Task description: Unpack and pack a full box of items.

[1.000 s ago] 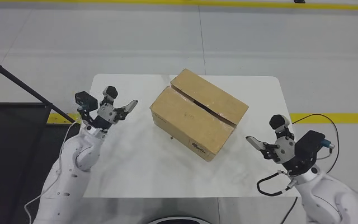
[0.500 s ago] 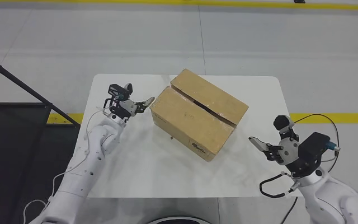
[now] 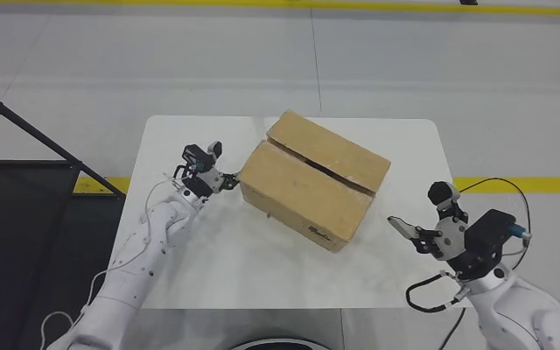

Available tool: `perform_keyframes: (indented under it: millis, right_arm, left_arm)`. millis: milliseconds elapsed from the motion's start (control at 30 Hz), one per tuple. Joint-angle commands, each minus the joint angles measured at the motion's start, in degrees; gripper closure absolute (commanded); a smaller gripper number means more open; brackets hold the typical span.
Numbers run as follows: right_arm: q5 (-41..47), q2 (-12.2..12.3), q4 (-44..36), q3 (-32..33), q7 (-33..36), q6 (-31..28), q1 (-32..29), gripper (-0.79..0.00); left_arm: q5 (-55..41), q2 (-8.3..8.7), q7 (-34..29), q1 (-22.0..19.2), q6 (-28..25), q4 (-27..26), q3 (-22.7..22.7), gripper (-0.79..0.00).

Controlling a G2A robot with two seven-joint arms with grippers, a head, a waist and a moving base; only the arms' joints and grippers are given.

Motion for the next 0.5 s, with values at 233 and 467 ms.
perform_keyframes:
  millis: [233, 467]
  right_arm:
    - [-0.57, 0.14, -0.10, -1.63, 1.40, -0.21, 1.54, -0.785]
    - [-1.11, 0.23, -0.25, -2.69, 2.11, -0.06, 2.33, -0.785]
  left_arm:
    - [1.50, 0.89, 3.61, 5.47, -2.07, -5.45, -1.67, -0.785]
    - [2.27, 1.37, 4.17, 10.03, -2.10, -10.65, -2.54, -0.785]
